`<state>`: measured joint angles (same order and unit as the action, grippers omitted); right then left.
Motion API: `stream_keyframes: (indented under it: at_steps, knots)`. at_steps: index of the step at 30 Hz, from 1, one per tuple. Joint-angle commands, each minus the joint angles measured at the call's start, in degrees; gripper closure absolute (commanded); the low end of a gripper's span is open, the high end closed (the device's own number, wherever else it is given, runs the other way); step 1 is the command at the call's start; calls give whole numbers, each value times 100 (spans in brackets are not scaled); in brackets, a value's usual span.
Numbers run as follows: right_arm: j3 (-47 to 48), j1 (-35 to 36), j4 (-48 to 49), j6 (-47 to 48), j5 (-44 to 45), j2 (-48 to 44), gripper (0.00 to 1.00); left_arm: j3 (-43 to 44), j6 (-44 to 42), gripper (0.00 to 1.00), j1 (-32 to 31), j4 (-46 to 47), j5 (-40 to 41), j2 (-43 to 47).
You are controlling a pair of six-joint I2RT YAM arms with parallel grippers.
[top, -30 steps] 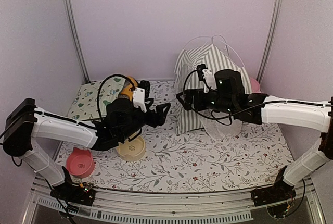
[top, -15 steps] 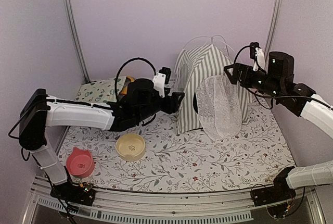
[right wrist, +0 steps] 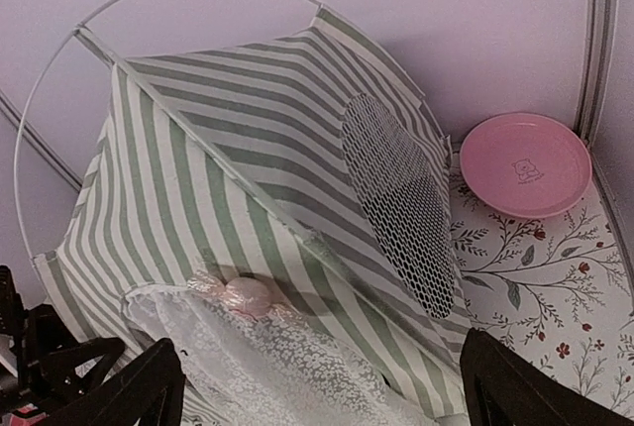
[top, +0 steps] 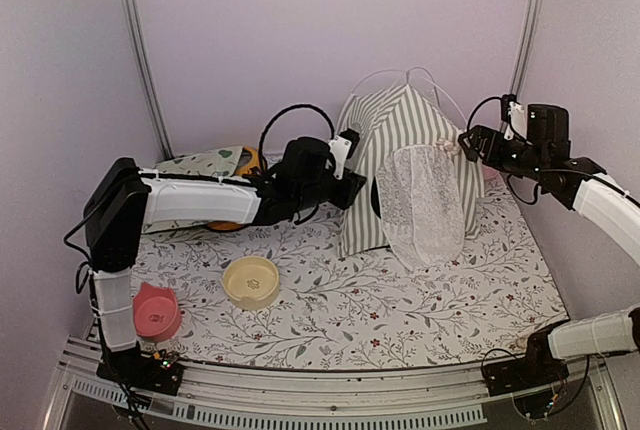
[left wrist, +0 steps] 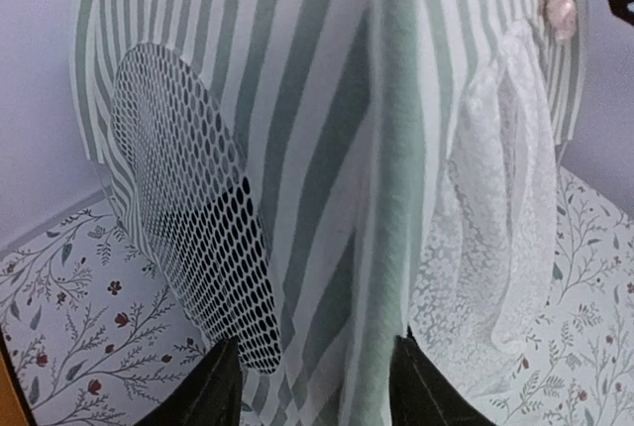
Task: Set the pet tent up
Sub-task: Rotate the tent at the center of the board.
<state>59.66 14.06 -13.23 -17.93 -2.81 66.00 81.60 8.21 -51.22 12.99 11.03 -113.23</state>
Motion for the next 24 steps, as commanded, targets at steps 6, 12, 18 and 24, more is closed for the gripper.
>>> stream_keyframes:
  at_steps: [6, 12, 18, 24]
  knots:
    - [-28, -415, 118, 271, -835, 579, 0, 550, -1061, 98, 558, -514, 120, -12]
    - [-356, -431, 600, 478, -1930, 974, 15, 559, -1386, 100, 793, -680, -511, 192]
    - [-424, -427, 763, 460, -1698, 1410, 47, 606, -1415, 100, 855, -777, -657, 174]
    - [125, -431, 119, 556, -512, 1593, 100, 655, -1395, 100, 999, -954, -340, 181]
